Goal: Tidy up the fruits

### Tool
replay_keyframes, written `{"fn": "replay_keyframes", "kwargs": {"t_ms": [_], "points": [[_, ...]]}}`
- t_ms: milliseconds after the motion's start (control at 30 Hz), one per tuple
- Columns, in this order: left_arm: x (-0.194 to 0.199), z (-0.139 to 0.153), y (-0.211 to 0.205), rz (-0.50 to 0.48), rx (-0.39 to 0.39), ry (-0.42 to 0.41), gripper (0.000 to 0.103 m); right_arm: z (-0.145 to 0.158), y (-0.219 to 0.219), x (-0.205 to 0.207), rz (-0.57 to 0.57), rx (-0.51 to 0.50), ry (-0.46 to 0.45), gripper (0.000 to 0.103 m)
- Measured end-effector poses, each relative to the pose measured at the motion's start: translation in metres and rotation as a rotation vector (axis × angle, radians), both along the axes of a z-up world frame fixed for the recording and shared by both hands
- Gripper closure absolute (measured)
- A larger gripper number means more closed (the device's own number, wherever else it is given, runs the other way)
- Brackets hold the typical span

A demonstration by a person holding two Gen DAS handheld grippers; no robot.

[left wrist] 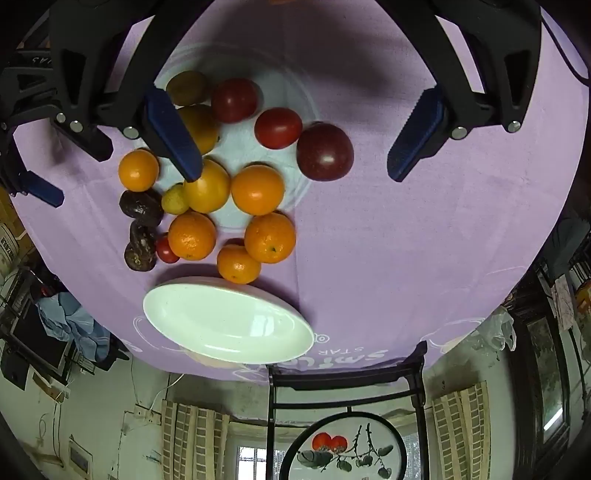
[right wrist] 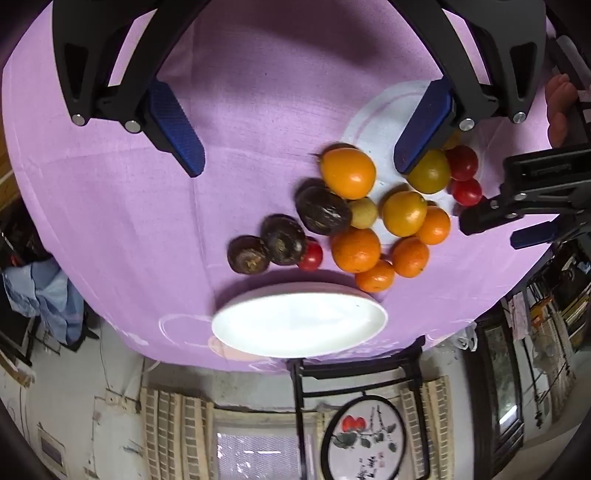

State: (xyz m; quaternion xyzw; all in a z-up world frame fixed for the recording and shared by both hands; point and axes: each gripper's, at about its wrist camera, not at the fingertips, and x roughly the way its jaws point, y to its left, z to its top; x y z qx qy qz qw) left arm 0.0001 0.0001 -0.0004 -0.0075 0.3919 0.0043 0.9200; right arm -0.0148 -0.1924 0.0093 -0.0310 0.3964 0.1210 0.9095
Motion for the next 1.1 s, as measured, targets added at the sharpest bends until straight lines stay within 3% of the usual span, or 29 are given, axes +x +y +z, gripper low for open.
{"fn": "replay_keyframes", "kwargs": {"t_ms": [67, 167, 267, 333, 533, 1100], "points": [[-0.002, 0.001, 0.0, -0.006, -0.002, 0.0, 0.002, -0.003, -0.006, 0.003, -0.011, -0.005, -0.004, 0.001], [-0.004, 0.001, 0.001, -0.025, -0.021, 0.018, 0.002, 0.003, 0.015, 0.0, 0.007, -0.088, -0.044, 0.001], [-0.002, -0.001, -0.008, -0.03, 0.004, 0.022, 0.002, 0.004, 0.018, -0.003, 0.024, -0.07, -0.062, 0.001], [-0.005, 0.001, -0.014, -0.027, 0.016, 0.005, 0.002, -0.002, -0.004, -0.005, 0.044, -0.02, -0.069, 0.001], [0.0, -0.001, -0.003, -0.024, -0.022, 0.017, 0.002, 0.0, 0.002, -0.004, 0.05, -0.018, -0.067, 0.001], [-0.003, 0.001, -0.002, -0.022, -0.017, 0.003, 0.002, -0.001, 0.005, -0.004, 0.049, -0.019, -0.069, 0.001]]}}
